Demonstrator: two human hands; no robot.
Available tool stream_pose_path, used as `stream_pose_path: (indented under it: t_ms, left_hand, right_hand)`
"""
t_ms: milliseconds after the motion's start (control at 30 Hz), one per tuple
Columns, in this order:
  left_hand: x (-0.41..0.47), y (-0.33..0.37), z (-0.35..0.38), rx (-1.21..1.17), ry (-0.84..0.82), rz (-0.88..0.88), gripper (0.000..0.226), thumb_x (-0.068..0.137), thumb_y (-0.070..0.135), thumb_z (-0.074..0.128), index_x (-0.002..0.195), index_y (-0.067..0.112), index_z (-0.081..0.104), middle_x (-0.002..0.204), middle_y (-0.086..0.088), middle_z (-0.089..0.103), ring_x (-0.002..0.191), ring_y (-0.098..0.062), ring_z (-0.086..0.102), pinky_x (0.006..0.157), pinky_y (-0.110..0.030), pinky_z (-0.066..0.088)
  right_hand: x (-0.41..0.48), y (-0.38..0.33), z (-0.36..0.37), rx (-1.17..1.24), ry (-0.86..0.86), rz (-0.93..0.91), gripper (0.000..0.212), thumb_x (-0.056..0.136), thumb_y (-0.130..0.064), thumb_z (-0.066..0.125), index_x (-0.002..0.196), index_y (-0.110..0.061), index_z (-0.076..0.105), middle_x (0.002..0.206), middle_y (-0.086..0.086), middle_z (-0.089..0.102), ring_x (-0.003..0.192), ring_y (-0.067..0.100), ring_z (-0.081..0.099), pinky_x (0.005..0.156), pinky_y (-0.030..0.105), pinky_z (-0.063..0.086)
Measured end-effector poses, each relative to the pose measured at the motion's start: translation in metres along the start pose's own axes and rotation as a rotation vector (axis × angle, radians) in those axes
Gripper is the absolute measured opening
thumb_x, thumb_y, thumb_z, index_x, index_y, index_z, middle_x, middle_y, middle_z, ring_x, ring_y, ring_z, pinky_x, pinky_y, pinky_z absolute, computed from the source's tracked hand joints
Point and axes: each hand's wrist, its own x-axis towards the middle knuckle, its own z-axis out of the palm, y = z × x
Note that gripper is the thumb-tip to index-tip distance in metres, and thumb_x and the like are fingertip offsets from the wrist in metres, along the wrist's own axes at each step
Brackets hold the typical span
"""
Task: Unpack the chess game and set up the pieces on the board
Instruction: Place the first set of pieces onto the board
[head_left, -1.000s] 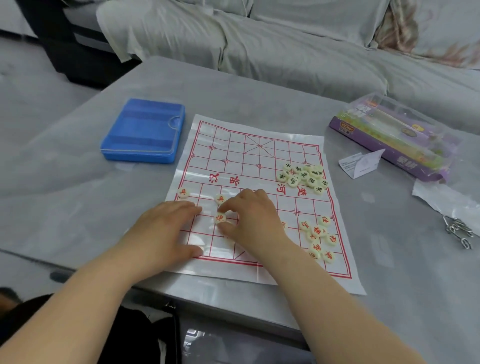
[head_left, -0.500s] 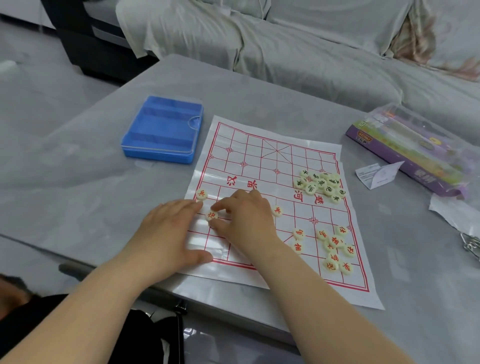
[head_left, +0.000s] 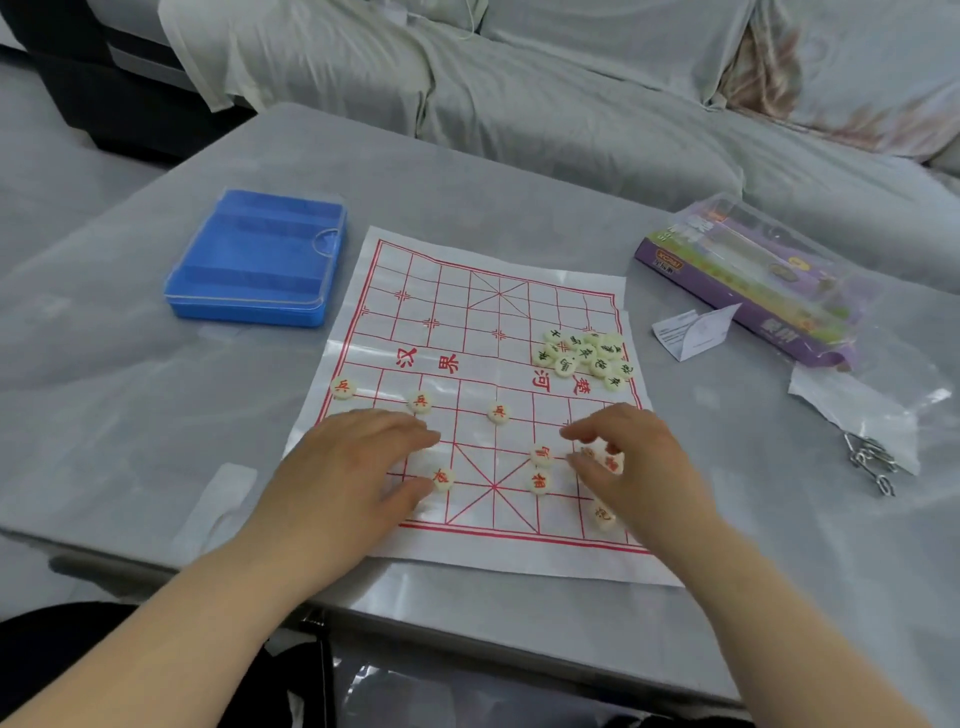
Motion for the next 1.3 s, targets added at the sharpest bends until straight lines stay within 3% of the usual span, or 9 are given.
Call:
stream_pose_path:
  t_ms: [67, 133, 333, 500, 667, 800, 1000, 1167, 1300]
  left_hand:
    - [0.005, 0.012, 0.01, 0.057, -0.011, 0.096, 0.028, 0.078, 0.03, 0.061, 0.105, 0.027, 0.066, 0.108, 0.011, 0.065, 0.099, -0.013, 0.063, 0.085, -0.024, 0.037]
    - [0.009, 0.02, 0.02, 0.103, -0.016, 0.165, 0.029, 0.065, 0.037, 0.059, 0.089, 0.025, 0.071, 0.088, 0.011, 0.071, 0.077, -0.011, 0.069, 0.068, -0.021, 0.046]
    - [0.022, 0.056, 0.043, 0.058, -0.026, 0.119, 0.03, 0.075, 0.034, 0.06, 0.1, 0.021, 0.069, 0.095, 0.008, 0.068, 0.085, -0.015, 0.067, 0.07, -0.032, 0.053]
    - [0.023, 0.059, 0.062, 0.184, 0.045, 0.131, 0.04, 0.047, 0.037, 0.086, 0.078, 0.016, 0.072, 0.067, 0.005, 0.067, 0.056, -0.016, 0.063, 0.045, -0.027, 0.048]
    - [0.027, 0.059, 0.071, 0.206, 0.1, 0.131, 0.036, 0.048, 0.03, 0.086, 0.077, 0.013, 0.073, 0.068, 0.001, 0.066, 0.057, -0.022, 0.061, 0.049, -0.029, 0.047]
    - [0.027, 0.055, 0.077, 0.202, 0.188, 0.16, 0.022, 0.07, 0.035, 0.068, 0.077, 0.014, 0.073, 0.069, 0.002, 0.066, 0.06, -0.021, 0.061, 0.055, -0.029, 0.048]
    - [0.027, 0.053, 0.078, 0.174, 0.182, 0.193, 0.023, 0.069, 0.031, 0.059, 0.08, 0.015, 0.072, 0.073, 0.003, 0.069, 0.064, -0.02, 0.064, 0.061, -0.033, 0.051]
    - [0.026, 0.05, 0.078, 0.123, 0.118, 0.214, 0.036, 0.075, 0.036, 0.043, 0.088, 0.018, 0.071, 0.077, 0.007, 0.069, 0.069, -0.016, 0.064, 0.071, -0.033, 0.051]
    - [0.025, 0.045, 0.077, 0.062, 0.107, 0.203, 0.037, 0.076, 0.036, 0.043, 0.093, 0.018, 0.07, 0.08, 0.008, 0.069, 0.076, -0.012, 0.06, 0.08, -0.023, 0.043]
  right_hand:
    - [-0.006, 0.022, -0.007, -0.005, 0.023, 0.086, 0.022, 0.087, -0.02, 0.058, 0.108, -0.024, 0.062, 0.093, -0.017, 0.045, 0.085, 0.0, 0.039, 0.072, 0.01, 0.031]
    - [-0.013, 0.038, -0.01, 0.041, 0.049, 0.144, 0.019, 0.085, -0.019, 0.06, 0.103, -0.025, 0.063, 0.091, -0.017, 0.045, 0.075, 0.002, 0.043, 0.064, 0.008, 0.032]
    - [-0.032, 0.061, -0.001, 0.316, 0.154, 0.295, 0.012, 0.083, -0.013, 0.063, 0.089, -0.022, 0.061, 0.075, -0.017, 0.047, 0.064, 0.004, 0.044, 0.056, 0.0, 0.035]
    - [-0.027, 0.056, 0.007, 0.323, 0.132, 0.227, 0.013, 0.084, -0.014, 0.062, 0.094, -0.023, 0.063, 0.08, -0.022, 0.045, 0.069, -0.003, 0.044, 0.062, 0.0, 0.035]
    - [-0.021, 0.062, 0.006, 0.286, 0.093, 0.211, 0.022, 0.084, -0.015, 0.061, 0.105, -0.02, 0.063, 0.078, -0.022, 0.043, 0.068, -0.003, 0.044, 0.062, 0.0, 0.036]
    - [-0.021, 0.064, 0.005, 0.279, 0.069, 0.187, 0.021, 0.084, -0.013, 0.061, 0.103, -0.021, 0.062, 0.078, -0.023, 0.043, 0.068, -0.002, 0.045, 0.063, -0.001, 0.035]
    - [-0.022, 0.071, -0.004, 0.332, 0.034, 0.19, 0.024, 0.082, -0.015, 0.064, 0.091, -0.033, 0.05, 0.081, -0.021, 0.046, 0.068, 0.0, 0.046, 0.062, -0.001, 0.036]
    - [-0.021, 0.073, -0.003, 0.304, 0.046, 0.183, 0.015, 0.083, -0.016, 0.063, 0.082, -0.029, 0.055, 0.077, -0.02, 0.048, 0.067, 0.0, 0.046, 0.06, 0.002, 0.038]
    - [-0.022, 0.071, -0.004, 0.214, -0.007, 0.075, 0.01, 0.083, -0.018, 0.064, 0.093, -0.021, 0.066, 0.083, -0.019, 0.048, 0.073, -0.005, 0.044, 0.062, 0.002, 0.035]
